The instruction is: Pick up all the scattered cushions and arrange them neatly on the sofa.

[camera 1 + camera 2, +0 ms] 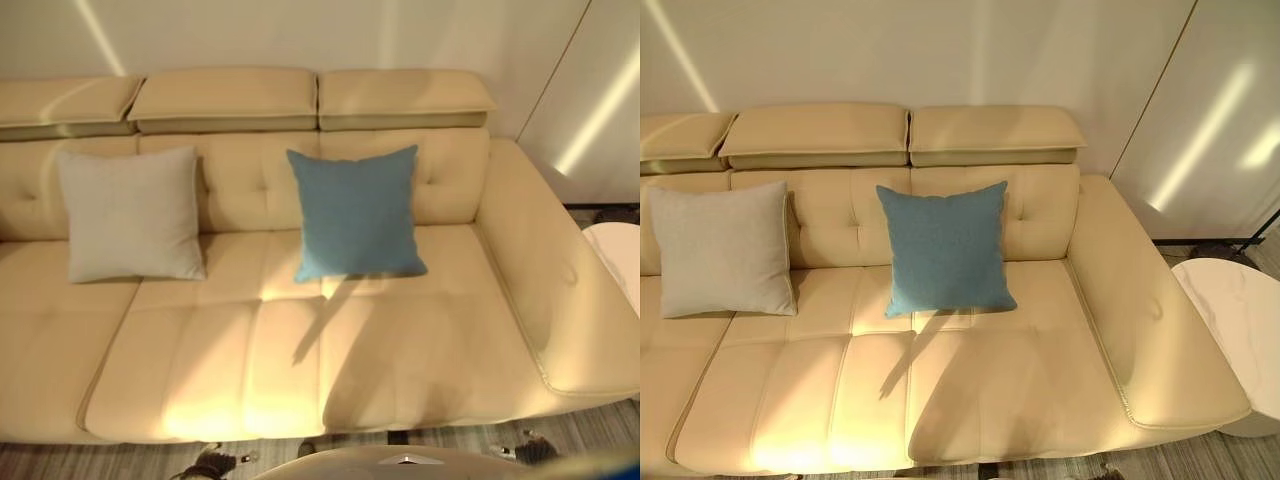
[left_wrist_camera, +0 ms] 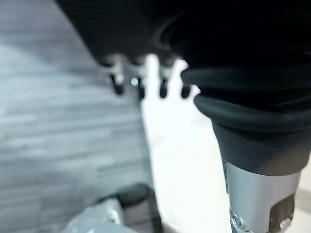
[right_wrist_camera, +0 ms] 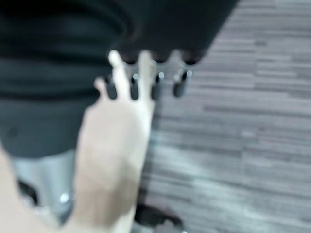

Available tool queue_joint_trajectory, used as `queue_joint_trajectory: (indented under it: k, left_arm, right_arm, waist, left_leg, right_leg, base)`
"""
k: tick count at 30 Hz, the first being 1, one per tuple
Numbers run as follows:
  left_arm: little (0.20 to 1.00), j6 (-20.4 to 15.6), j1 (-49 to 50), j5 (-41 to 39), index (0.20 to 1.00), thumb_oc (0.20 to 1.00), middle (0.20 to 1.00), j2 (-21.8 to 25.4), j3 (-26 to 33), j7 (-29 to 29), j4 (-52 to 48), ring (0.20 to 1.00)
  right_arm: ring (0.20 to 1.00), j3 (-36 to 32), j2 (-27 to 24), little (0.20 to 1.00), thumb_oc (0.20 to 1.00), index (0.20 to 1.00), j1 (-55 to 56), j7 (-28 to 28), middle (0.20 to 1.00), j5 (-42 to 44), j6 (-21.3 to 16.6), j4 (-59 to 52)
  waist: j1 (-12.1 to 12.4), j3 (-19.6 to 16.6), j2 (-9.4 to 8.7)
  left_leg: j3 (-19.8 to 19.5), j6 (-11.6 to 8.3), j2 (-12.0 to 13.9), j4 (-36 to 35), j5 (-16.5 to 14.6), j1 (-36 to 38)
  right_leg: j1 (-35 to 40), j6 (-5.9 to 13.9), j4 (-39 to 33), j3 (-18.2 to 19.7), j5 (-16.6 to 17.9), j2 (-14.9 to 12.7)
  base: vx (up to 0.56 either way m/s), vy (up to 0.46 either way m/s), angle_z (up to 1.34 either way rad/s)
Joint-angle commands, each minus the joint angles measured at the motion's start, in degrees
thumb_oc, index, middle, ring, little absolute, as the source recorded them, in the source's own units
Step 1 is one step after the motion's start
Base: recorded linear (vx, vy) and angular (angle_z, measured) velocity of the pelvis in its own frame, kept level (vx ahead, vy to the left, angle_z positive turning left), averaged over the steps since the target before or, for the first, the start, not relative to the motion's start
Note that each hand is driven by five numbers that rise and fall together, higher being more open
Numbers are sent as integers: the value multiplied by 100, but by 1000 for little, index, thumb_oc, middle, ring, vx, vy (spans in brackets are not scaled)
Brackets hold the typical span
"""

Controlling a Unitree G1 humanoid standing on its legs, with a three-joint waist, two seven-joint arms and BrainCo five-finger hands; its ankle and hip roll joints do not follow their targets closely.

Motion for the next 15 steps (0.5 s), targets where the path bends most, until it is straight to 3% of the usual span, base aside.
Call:
queue_joint_trajectory:
  k: [1,9,10,12,15]
  left_arm:
    - [1000,-11,-517,230,1000,1000,1000,120,175,14,114,1000]
    - [1000,-5,-684,262,1000,1000,1000,132,41,-16,134,1000]
    - [1000,-29,-821,239,1000,1000,1000,105,-43,-19,97,1000]
    - [1000,-30,-886,235,1000,1000,1000,64,-77,-55,135,1000]
    - [1000,-2,-951,223,1000,1000,1000,31,-135,-38,179,1000]
  right_arm:
    - [1000,-53,-85,1000,1000,1000,-352,3,1000,41,13,194]
    - [1000,-53,9,1000,1000,1000,-358,-20,1000,202,25,327]
    - [1000,-9,-13,1000,1000,1000,-467,-29,1000,270,28,332]
    - [1000,-62,-13,1000,1000,1000,-496,-27,1000,314,52,350]
    - [1000,-34,33,1000,1000,1000,-501,-5,1000,264,122,373]
  waist:
    - [116,165,-84]
    - [123,303,-127]
    - [123,453,-303]
    - [23,438,-405]
    - [-59,461,-293]
  left_leg:
    - [208,-437,55,60,326,200]
    - [68,-573,212,60,668,-268]
    - [-10,-376,4,713,290,-464]
    - [-172,-293,-310,1415,-246,-417]
    - [-455,-235,-420,1084,-408,-51]
  right_leg:
    - [229,423,117,-83,-103,62]
    - [-15,376,79,-135,-167,203]
    - [-238,372,79,-97,11,59]
    - [-498,408,79,-78,270,-60]
    - [-705,490,79,-9,458,-30]
  base:
    - [-52,-61,4]
    - [-154,-53,21]
    - [-353,-19,25]
    - [-334,59,29]
    - [-113,140,19]
